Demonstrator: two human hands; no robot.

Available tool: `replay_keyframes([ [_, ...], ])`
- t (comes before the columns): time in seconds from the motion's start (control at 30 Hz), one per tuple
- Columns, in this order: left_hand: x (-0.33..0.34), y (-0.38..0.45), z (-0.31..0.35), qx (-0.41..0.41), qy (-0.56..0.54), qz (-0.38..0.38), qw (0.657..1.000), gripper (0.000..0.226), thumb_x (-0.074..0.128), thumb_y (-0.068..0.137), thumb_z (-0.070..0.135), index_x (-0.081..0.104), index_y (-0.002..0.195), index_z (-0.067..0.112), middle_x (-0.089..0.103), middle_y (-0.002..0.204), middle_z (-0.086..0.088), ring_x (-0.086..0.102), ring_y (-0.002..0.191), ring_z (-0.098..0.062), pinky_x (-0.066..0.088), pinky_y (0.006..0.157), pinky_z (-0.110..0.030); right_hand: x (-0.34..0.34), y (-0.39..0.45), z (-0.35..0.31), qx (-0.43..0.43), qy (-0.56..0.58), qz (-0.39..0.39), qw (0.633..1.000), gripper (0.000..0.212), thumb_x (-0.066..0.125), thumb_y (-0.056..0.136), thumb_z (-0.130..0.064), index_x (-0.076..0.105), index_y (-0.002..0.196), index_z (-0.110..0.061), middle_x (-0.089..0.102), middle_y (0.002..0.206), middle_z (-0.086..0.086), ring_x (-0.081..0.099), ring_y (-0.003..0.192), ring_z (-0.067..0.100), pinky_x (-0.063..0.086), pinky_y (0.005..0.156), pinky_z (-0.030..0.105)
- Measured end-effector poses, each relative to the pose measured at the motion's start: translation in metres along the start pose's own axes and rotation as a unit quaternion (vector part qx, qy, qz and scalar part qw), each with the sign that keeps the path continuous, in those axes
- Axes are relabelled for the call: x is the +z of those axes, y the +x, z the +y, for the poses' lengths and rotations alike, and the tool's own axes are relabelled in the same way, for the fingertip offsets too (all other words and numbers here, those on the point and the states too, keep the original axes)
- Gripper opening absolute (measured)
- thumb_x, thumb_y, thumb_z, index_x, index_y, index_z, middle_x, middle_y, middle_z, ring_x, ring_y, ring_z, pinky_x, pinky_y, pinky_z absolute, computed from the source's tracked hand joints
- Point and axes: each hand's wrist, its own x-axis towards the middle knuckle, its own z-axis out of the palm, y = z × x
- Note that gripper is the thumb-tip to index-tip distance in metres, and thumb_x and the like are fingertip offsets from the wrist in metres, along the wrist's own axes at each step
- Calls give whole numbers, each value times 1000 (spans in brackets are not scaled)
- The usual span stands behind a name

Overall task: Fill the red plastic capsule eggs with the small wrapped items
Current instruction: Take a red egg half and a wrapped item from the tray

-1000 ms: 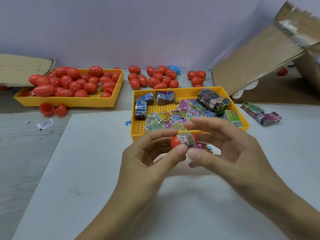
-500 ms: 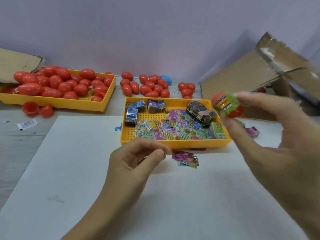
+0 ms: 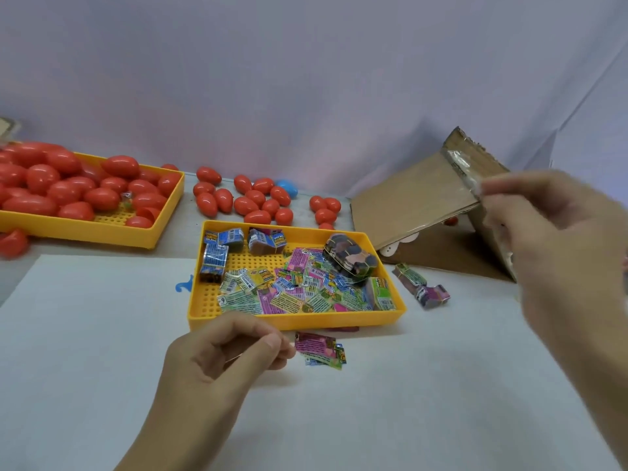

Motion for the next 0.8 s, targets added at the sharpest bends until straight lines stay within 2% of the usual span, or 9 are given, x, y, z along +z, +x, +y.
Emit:
replay_keyframes([
  [0.07, 1, 1, 3, -5, 9, 10, 1000, 10, 82, 76, 14, 74, 71, 13, 73, 72, -15, 74, 69, -29, 62, 61, -32, 37, -49, 8, 50, 97, -101, 989, 18, 64, 74, -13, 76, 73, -27, 64, 60, -12, 50, 51, 3, 41, 48, 15],
  [0.17, -5, 1, 12, 20, 50, 27, 998, 15, 75, 69, 29, 72, 74, 14, 70, 68, -10, 69, 60, -20, 55, 53, -25, 83, -111, 13, 192, 200, -216, 936, 13, 62, 71, -14, 75, 72, -17, 52, 48, -5, 41, 44, 9, 35, 43, 17],
  [0.23, -16, 4, 20, 62, 131, 42, 989, 17, 70, 75, 36, 70, 77, 19, 67, 67, -4, 64, 57, -14, 50, 52, -22, 97, -137, 14, 199, 230, -258, 917, 12, 63, 71, -14, 74, 73, -17, 54, 51, -2, 43, 47, 10, 35, 45, 18],
  [0.33, -40, 21, 26, 115, 212, 142, 960, 5, 70, 86, 20, 68, 83, 23, 66, 70, 7, 59, 58, -7, 47, 53, -17, 104, -147, 17, 168, 231, -292, 913, 13, 64, 72, -14, 75, 72, -22, 64, 65, -1, 49, 52, 3, 36, 49, 12],
  [0.4, -55, 39, 31, 131, 234, 215, 939, 18, 70, 90, 10, 67, 86, 27, 66, 74, 12, 60, 66, -7, 48, 57, -19, 105, -143, 22, 177, 242, -307, 903, 14, 64, 71, -15, 75, 72, -23, 67, 67, 1, 50, 50, 2, 36, 48, 9],
  [0.6, -103, 134, 60, 114, 426, 268, 856, 22, 58, 91, 2, 73, 103, 14, 70, 98, 1, 59, 81, 1, 41, 70, -1, 109, -137, 29, 189, 270, -329, 885, 14, 63, 67, -15, 75, 70, -20, 68, 68, 8, 48, 45, 3, 33, 45, 8],
  [0.67, -122, 165, 67, 29, 488, 246, 837, 31, 53, 90, 2, 71, 112, 14, 67, 104, -1, 56, 86, -6, 37, 61, 2, 109, -136, 30, 194, 271, -330, 883, 14, 63, 67, -17, 76, 71, -21, 67, 68, 11, 45, 44, 3, 33, 44, 8],
  [0.73, -135, 184, 67, -49, 570, 153, 806, 31, 57, 91, 6, 72, 115, 18, 65, 104, -1, 56, 79, -8, 41, 58, -8, 109, -135, 32, 195, 268, -333, 883, 14, 63, 66, -17, 76, 70, -21, 66, 66, 11, 44, 44, 3, 32, 45, 8],
  [0.8, -136, 193, 62, -55, 660, 43, 748, 34, 64, 89, 9, 72, 119, 22, 62, 108, -3, 59, 86, -17, 46, 67, -22, 109, -135, 32, 197, 268, -333, 882, 14, 63, 66, -18, 76, 68, -22, 65, 63, 11, 45, 43, 2, 32, 45, 7],
])
